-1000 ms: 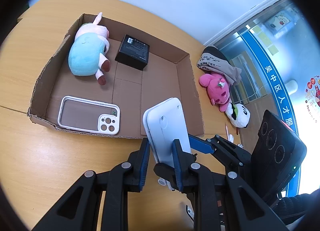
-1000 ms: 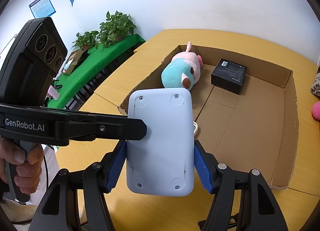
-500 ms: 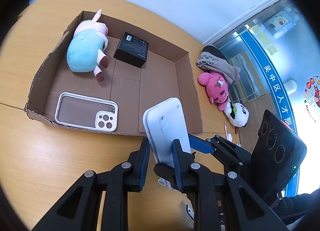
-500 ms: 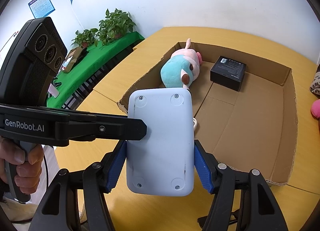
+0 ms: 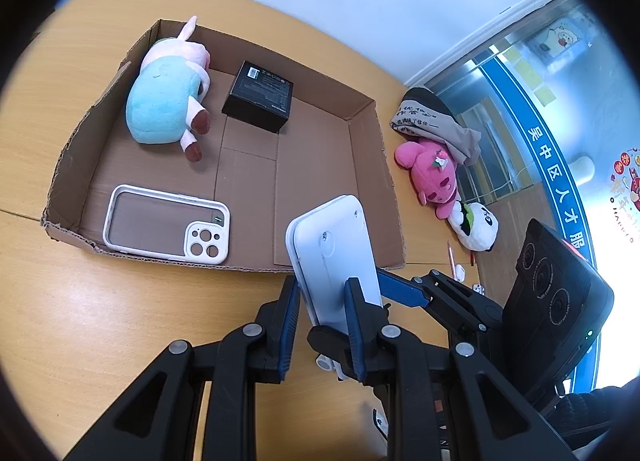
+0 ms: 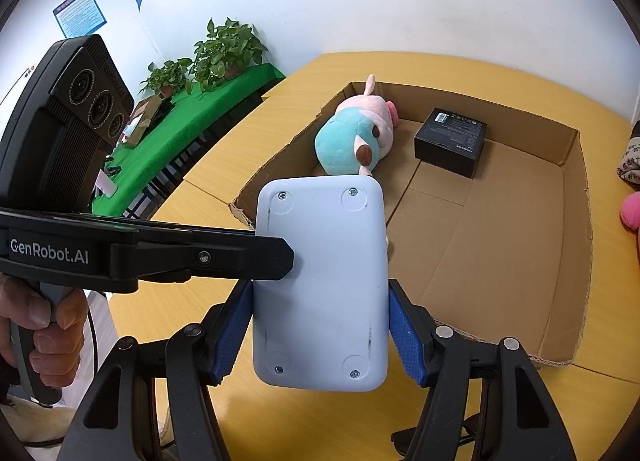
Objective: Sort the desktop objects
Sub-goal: 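Carry the power bank over the cardboard box with both grippers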
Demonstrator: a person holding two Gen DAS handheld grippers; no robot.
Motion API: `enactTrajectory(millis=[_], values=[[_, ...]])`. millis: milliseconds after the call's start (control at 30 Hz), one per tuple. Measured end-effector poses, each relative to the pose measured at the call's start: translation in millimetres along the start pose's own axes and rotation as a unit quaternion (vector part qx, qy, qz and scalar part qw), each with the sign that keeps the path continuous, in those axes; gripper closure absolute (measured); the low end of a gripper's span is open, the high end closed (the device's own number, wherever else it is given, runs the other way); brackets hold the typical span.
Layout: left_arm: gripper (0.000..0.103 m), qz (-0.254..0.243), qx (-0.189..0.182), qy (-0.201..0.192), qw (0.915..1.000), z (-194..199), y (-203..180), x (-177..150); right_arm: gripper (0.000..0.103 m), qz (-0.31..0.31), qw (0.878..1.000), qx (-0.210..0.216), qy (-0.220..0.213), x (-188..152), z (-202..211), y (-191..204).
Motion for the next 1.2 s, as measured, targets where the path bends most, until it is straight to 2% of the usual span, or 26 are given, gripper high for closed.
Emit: enactTrajectory(millis=[367,933,1200], values=[[0.081,-0.017,-0.01,0.02,0.9996,-18,-7,17,0.033,-0.019,1.0,-0.012,-0.002,2,1,-16],[0.081,-0.065,-0.026,0.041,0.9967,-63,-13,103,0.033,-0.044,0.998,-0.049,-0.017,62,-25,-72],[0.081,-0.07,-0.041,0.065,0.9946,-100,1,136,0.033,-0.061,0.996,-0.066,-0.002,83,-56,-105]])
Point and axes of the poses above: each gripper's, at about its wrist camera, not at the fingertips, and z roughly against the way its jaws point, y to its left, x to its top, the point moved 3 cm from there along -z, roughly the way its jaws point, and after that the axes turned 14 degrees about -x, right-handed, at the moved point
